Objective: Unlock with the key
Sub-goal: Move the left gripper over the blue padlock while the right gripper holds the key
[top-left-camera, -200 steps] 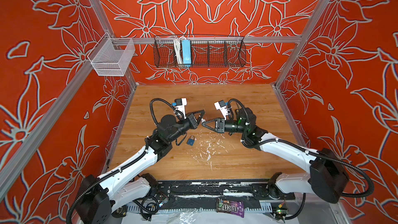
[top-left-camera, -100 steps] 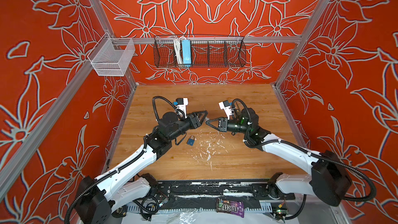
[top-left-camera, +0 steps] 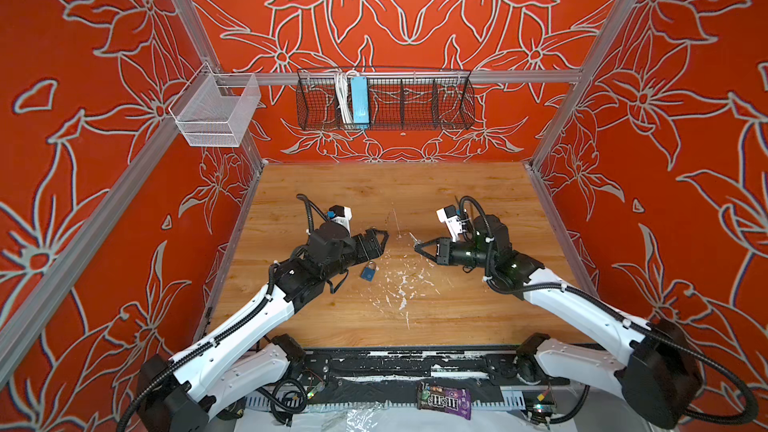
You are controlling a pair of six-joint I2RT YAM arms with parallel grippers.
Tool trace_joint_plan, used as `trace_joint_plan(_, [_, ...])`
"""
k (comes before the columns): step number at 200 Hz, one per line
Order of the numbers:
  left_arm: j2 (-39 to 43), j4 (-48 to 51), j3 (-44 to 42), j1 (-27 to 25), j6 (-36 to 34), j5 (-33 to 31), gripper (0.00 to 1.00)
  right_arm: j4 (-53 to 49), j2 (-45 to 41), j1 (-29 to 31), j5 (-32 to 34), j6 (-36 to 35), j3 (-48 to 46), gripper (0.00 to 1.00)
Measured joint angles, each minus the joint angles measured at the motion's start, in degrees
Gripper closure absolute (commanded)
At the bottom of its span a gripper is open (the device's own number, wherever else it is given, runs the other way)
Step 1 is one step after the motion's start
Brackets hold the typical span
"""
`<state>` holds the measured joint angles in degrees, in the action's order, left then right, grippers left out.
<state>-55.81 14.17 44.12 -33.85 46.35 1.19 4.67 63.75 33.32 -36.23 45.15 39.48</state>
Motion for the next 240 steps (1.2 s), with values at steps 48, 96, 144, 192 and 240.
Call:
trace_joint_plan(48, [-6.6, 9.1, 1.0, 0.0, -0.3, -1.4, 0.03, -5.8, -0.2, 0.0, 1.3, -2.0, -2.2, 1.00])
trace_joint_plan(96, [-15.5, 14.8, 4.8, -0.9, -3.3, -1.6, 0.02, -6.9, -0.2, 0.0, 1.9, -2.3, -5.2, 1.00])
trace_joint_plan(144, [-22.8, 16.8, 6.9, -1.5, -5.4, -2.2, 0.02, -7.1, -0.2, 0.0, 2.4, -2.3, -6.7, 1.00])
trace_joint_plan(192, [-28.5, 17.9, 9.4, -1.5, -6.3, -2.7, 0.02, -7.0, -0.2, 0.0, 2.7, -2.4, -7.0, 1.00])
trace_joint_plan(240, [-34.4, 17.9, 13.2, -1.5, -7.6, -4.2, 0.05, -7.0, -0.2, 0.0, 2.9, -2.5, -7.0, 1.00])
